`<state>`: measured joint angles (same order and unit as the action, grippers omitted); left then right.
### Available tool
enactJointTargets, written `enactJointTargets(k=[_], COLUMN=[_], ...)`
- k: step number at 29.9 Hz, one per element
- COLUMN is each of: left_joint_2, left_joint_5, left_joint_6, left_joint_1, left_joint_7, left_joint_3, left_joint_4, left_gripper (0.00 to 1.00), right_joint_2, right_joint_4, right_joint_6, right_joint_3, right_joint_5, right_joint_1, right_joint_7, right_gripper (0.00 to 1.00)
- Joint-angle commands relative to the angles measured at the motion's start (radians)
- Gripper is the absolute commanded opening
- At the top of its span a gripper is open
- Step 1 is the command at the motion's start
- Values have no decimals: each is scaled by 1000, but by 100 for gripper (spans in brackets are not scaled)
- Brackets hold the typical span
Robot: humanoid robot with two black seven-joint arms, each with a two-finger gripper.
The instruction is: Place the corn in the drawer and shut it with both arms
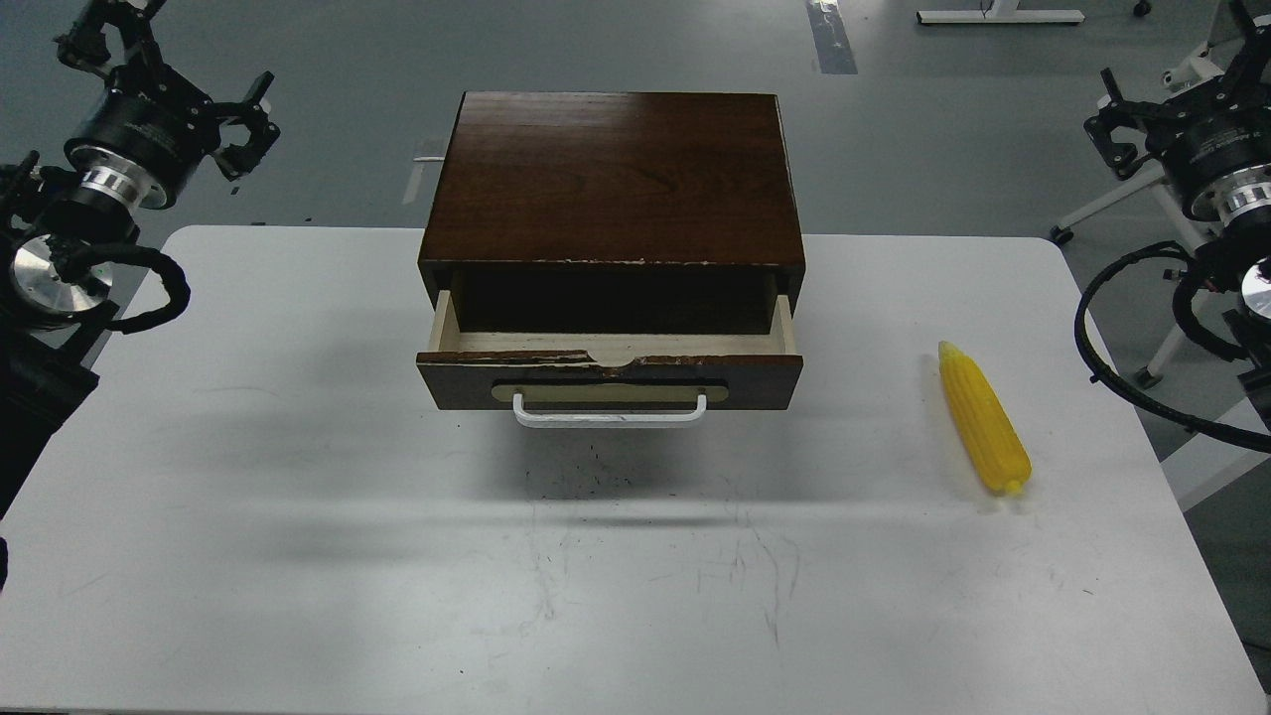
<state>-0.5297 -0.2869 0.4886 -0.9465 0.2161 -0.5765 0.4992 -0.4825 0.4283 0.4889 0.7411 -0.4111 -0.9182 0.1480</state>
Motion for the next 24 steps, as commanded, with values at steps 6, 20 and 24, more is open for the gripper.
enactJointTargets(k=[6,20,24], left_joint_2=[8,5,0], left_joint_5=[0,17,17], left_joint_6=[0,0,0], left_joint_1=[0,-8,-5], left_joint_7=[26,29,28], left_joint_3=[-2,4,9], left_joint_4=[-31,-31,-31], left_gripper=[98,98,98], right_joint_2=[-1,-197,-280], right_joint_4=[-2,13,108], right_joint_6=[0,0,0], right_joint_3=[-8,-273,-380], right_joint_5=[3,311,536], right_joint_1=[-2,-241,-327], right_joint_7=[8,12,38], right_gripper=[100,100,100])
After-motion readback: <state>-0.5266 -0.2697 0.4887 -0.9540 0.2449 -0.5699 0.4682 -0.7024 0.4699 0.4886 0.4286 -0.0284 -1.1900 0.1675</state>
